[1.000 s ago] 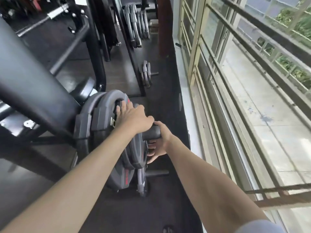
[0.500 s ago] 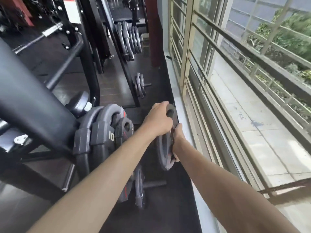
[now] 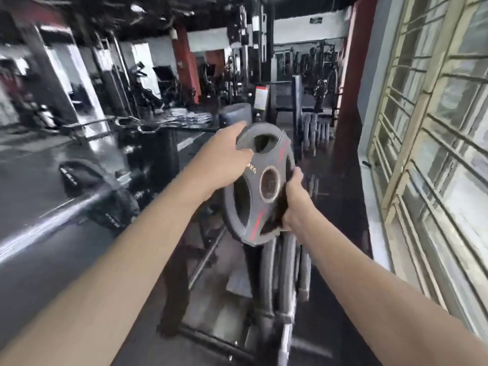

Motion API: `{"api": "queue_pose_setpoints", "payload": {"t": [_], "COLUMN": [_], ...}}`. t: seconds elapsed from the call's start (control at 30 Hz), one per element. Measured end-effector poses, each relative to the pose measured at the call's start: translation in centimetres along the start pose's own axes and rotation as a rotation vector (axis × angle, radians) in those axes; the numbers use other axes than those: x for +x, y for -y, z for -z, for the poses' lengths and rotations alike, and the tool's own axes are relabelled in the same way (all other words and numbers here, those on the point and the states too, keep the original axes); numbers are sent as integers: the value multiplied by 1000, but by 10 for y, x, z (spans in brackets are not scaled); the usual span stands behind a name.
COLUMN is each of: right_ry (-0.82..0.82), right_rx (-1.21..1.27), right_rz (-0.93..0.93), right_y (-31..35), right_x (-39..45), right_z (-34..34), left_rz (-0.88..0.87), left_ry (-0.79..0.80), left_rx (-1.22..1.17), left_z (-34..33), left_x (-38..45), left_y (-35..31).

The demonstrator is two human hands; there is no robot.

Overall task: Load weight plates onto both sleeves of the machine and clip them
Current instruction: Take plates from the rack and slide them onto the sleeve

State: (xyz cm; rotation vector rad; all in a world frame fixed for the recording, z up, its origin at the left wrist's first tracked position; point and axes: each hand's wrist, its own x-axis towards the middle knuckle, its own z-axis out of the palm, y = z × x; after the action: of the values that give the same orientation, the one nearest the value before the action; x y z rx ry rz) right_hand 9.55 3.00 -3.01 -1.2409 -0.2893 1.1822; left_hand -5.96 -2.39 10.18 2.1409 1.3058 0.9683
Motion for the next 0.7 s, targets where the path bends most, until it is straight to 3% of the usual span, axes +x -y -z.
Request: {"api": "queue_pose_setpoints", "payload": {"t": [0.13, 0.4, 0.53, 0.7], "right_ry": [74, 463, 684, 822], "right_rx": [-104, -357, -409, -471], "right_rz": [110, 193, 184, 230], "right_y": [-19, -81, -130, -188], "right_x": [-64, -155, -207, -264], "right_z": [-71, -187, -239, -295], "left_rz": [76, 295, 405, 517], "left_ry": [-134, -423, -588, -857], "left_rx": [-153, -502, -525, -666], "left_z": [85, 209, 262, 297], "left_x": [-58, -172, -231, -293], "left_y": [54, 153, 194, 242]}}
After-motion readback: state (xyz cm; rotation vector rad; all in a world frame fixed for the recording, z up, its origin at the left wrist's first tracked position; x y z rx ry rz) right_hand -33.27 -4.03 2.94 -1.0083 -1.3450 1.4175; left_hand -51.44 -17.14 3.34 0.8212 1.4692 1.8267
